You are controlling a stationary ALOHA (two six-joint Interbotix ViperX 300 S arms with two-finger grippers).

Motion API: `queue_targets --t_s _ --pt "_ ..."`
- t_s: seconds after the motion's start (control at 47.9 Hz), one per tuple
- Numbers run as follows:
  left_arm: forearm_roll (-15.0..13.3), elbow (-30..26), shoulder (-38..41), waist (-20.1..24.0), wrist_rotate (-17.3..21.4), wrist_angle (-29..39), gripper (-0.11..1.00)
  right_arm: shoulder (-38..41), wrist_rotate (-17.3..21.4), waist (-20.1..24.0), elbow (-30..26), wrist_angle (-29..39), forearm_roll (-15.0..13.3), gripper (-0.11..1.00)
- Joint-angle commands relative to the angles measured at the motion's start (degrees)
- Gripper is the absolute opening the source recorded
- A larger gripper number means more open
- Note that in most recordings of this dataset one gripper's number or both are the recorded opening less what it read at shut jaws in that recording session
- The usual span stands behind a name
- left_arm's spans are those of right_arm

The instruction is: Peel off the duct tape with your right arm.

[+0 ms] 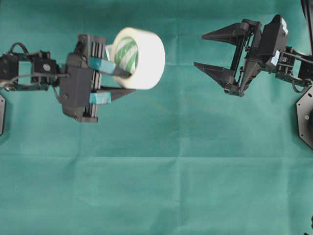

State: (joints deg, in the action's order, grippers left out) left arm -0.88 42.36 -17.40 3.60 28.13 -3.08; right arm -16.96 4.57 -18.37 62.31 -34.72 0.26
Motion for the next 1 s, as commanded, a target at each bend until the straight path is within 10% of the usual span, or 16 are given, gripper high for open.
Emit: queue_targets --t_s 0.0,0.982 --pt "-0.18 -2.37 0.44 -1.32 -0.26 -0.79 0.21 -0.79 0.09 0.09 -0.53 -0.26 0.0 0.65" --pt "-0.18 -6.94 9.4 -5.1 -3.16 1.23 0.21 -0.79 0.09 1.05 -0.09 -0.26 0.0 0.65"
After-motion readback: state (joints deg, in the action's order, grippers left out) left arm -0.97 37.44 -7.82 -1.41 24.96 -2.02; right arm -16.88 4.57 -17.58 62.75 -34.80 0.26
